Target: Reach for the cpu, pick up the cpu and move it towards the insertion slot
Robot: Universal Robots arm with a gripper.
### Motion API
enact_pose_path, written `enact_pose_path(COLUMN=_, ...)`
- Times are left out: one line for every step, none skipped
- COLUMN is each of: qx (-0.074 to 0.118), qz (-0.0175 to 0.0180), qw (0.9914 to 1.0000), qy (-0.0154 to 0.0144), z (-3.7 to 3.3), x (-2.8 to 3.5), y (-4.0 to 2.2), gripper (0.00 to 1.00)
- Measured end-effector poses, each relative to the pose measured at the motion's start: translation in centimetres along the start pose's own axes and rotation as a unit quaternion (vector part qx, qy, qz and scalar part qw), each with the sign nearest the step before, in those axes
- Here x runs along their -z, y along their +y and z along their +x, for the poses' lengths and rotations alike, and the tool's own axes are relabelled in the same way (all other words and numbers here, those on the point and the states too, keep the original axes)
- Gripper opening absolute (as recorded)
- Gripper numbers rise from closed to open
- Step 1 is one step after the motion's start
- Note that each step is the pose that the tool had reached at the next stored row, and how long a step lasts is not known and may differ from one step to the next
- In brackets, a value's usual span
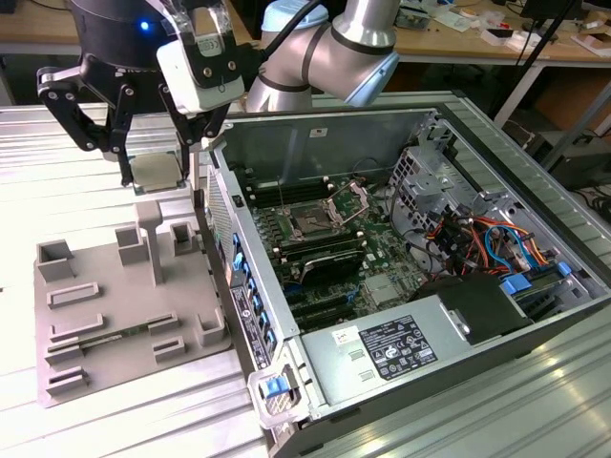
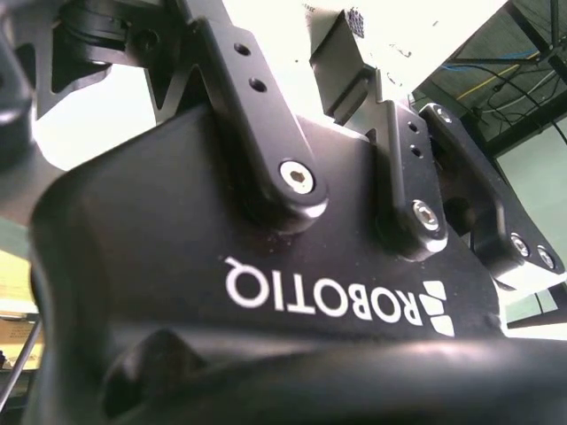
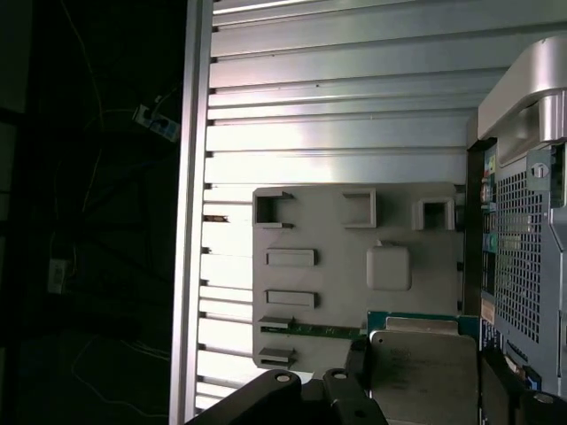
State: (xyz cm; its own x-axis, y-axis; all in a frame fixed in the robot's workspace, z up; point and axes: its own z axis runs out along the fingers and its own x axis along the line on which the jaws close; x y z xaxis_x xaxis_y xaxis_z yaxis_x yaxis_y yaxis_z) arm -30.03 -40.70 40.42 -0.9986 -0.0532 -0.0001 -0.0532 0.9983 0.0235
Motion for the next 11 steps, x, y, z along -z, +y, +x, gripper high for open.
enact_pose_path(qx=0.000, qz=0.0000, qw=1.00000, qy=0.0000, z=-0.03, x=0.00, y=0.00, gripper=0.55)
enact_pose_path(qx=0.000, qz=0.0000, qw=1.00000, qy=0.0000, z=-0.05, x=0.00, y=0.00, gripper=0.55)
enact_pose_path(qx=0.000, qz=0.0000, qw=1.00000, qy=0.0000, z=-0.08, x=0.00, y=0.00, gripper=0.55)
enact_pose_path(qx=0.000, qz=0.0000, qw=1.00000, qy=0.0000, z=-0.09, x=0.00, y=0.00, gripper=0.55)
enact_pose_path(qx=0.000, qz=0.0000, qw=1.00000, qy=0.0000, z=-0.15, x=0.00, y=-0.01, gripper=0.55)
enact_pose_path(qx=0.000, qz=0.0000, qw=1.00000, qy=0.0000, z=-0.22, x=-0.01, y=-0.01, gripper=0.55)
enact_pose_path(qx=0.000, qz=0.0000, qw=1.00000, qy=0.0000, z=-0.24, x=-0.01, y=-0.01, gripper=0.55)
enact_pose_path(qx=0.000, qz=0.0000, qw=1.00000, qy=0.0000, z=-0.25, x=-0.01, y=-0.01, gripper=0.55)
enact_pose_path(qx=0.000, qz=0.0000, qw=1.00000, qy=0.0000, z=-0.28, x=-0.02, y=-0.02, gripper=0.55)
enact_pose_path(qx=0.000, qz=0.0000, qw=1.00000, qy=0.0000, z=-0.31, x=-0.02, y=-0.02, gripper=0.55)
enact_pose_path(qx=0.000, qz=0.0000, qw=1.00000, qy=0.0000, z=-0.33, x=-0.02, y=-0.02, gripper=0.55)
